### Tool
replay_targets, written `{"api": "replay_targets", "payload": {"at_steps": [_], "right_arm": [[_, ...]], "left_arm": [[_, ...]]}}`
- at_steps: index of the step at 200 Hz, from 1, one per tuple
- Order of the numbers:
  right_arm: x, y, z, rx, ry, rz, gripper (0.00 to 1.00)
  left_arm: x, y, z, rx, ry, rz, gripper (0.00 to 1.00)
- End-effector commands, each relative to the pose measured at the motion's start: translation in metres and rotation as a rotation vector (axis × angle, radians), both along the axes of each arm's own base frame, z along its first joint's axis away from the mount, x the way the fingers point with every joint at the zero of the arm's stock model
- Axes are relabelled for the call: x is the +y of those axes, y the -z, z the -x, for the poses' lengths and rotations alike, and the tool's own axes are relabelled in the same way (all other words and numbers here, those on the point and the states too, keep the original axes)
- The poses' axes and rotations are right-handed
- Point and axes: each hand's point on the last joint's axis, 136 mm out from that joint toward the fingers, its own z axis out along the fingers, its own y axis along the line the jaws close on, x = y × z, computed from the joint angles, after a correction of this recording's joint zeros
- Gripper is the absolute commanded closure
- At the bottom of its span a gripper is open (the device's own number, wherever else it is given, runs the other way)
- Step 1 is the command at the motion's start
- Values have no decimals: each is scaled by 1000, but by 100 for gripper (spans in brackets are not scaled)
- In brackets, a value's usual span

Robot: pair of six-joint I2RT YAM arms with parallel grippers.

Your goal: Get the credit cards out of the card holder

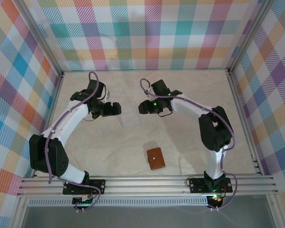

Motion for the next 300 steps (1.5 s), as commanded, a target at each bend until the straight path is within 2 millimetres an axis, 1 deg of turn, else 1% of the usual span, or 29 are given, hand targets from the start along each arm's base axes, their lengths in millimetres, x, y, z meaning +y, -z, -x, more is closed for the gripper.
{"api": "replay_targets", "payload": {"at_steps": [1, 20, 43, 69, 94, 143, 174, 213, 239, 255, 300], "right_arm": [[7, 3, 1, 17, -10, 29, 50], [14, 6, 2, 18, -24, 46, 54], [17, 11, 2, 21, -28, 74, 58], [21, 16, 3, 30, -39, 84, 62], [23, 23, 6, 41, -49, 105, 65], [26, 37, 4, 50, -46, 133, 68], [30, 46, 4, 64, -51, 144, 67], [28, 55, 3, 68, -43, 165, 69], [25, 54, 2, 52, -29, 183, 73], [21, 51, 1, 37, -12, 193, 74], [8, 41, -2, -11, 26, 236, 82]], "left_arm": [[8, -3, 14, -7, 36, -50, 8], [4, -7, 17, 7, 9, -15, 7], [-2, -12, 20, -5, -19, 42, 7], [8, -12, 15, -50, -57, 10, 7], [12, -6, 18, -29, -61, -21, 7], [12, -5, 20, -28, -60, -18, 6], [11, -5, 21, -28, -55, -10, 6], [10, -6, 21, -27, -51, -7, 5], [10, -6, 21, -27, -51, -5, 5], [10, -6, 21, -26, -51, -9, 5], [13, -3, 21, -24, -57, -24, 5]]}}
